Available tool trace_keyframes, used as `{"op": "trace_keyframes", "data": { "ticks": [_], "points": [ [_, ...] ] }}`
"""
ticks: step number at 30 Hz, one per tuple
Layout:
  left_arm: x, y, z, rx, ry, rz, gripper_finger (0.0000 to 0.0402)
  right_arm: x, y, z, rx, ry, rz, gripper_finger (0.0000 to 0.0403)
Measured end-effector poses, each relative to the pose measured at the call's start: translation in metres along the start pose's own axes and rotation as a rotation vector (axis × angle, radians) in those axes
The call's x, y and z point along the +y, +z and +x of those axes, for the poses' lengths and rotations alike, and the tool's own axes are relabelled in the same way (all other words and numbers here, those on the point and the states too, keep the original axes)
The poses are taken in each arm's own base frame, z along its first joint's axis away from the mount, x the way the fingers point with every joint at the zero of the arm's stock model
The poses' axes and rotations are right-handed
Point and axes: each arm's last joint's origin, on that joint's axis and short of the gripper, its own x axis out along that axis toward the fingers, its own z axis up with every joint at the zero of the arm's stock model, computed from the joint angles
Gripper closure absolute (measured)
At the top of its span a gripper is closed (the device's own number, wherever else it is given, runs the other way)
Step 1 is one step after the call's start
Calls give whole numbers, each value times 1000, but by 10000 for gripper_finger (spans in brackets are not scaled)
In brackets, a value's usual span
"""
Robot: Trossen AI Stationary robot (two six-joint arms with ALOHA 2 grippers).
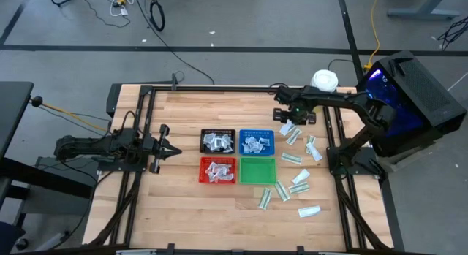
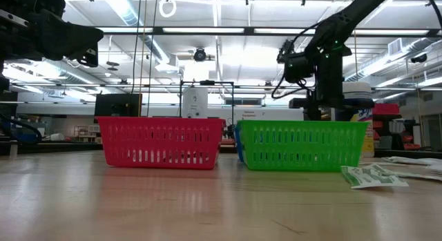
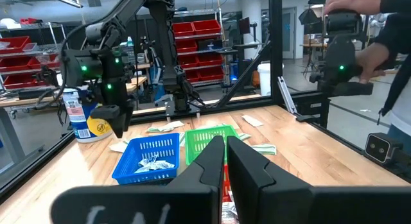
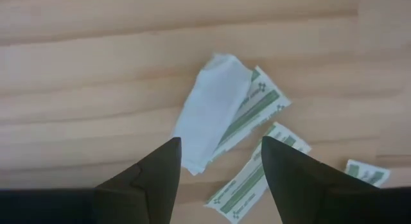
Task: Pick & Place First Aid Supplies
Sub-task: Put the green bandage pack into the green bin
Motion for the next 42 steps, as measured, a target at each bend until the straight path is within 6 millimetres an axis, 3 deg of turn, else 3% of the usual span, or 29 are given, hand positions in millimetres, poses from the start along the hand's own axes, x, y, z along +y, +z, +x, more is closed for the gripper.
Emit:
{"op": "trace_keyframes", "data": {
  "ticks": [12, 42],
  "points": [
    [0, 0, 0, 0, 0, 0, 376, 6, 3, 5, -39, 91, 93, 186],
    [0, 0, 0, 0, 0, 0, 376, -5, 1, 25, -11, 2, 166, 186]
  ]
}}
